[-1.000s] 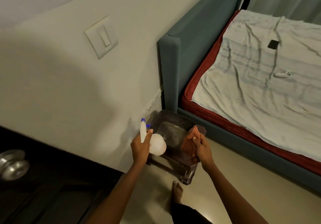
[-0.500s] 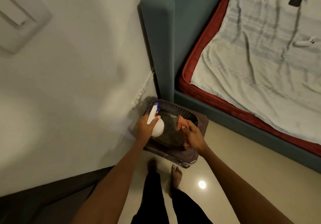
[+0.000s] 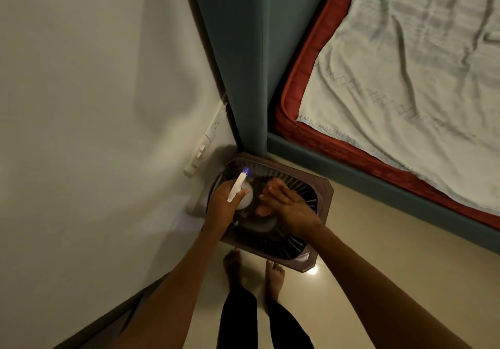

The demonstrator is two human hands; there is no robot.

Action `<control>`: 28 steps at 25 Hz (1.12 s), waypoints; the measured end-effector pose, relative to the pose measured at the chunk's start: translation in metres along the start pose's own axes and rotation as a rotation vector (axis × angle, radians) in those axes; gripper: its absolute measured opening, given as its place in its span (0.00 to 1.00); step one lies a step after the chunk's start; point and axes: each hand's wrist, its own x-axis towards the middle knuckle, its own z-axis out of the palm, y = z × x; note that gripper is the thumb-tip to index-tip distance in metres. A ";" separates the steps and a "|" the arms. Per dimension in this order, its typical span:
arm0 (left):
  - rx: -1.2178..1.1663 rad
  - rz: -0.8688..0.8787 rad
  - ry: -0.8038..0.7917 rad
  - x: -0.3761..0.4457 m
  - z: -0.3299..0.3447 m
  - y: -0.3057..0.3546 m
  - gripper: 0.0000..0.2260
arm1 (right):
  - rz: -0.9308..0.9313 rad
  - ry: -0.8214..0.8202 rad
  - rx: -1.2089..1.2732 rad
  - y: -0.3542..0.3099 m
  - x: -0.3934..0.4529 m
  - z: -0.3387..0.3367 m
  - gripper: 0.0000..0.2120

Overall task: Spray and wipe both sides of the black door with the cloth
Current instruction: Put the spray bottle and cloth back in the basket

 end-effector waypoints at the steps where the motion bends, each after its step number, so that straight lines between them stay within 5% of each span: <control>1: 0.001 -0.011 -0.012 0.002 0.002 -0.005 0.16 | 0.010 -0.045 -0.003 0.001 0.005 0.010 0.40; 4: 0.018 -0.034 -0.056 0.004 0.004 -0.016 0.18 | 0.119 -0.099 0.060 -0.006 0.008 0.022 0.32; 8: 0.042 -0.047 -0.072 -0.003 0.001 -0.014 0.22 | 0.222 0.022 0.182 -0.018 -0.002 0.016 0.34; 11: -0.071 -0.044 0.016 -0.021 -0.007 -0.008 0.24 | 0.272 0.214 0.532 -0.018 -0.016 0.009 0.22; 15: -0.111 -0.008 0.232 -0.085 -0.005 0.019 0.09 | 0.275 0.471 1.081 -0.024 -0.048 -0.008 0.06; 20: -0.108 -0.017 -0.318 -0.129 0.002 0.079 0.25 | 0.267 0.608 1.428 -0.046 -0.093 -0.040 0.10; 28: -0.060 0.256 -0.124 -0.152 -0.008 0.138 0.04 | 0.239 0.585 1.953 -0.070 -0.144 -0.070 0.19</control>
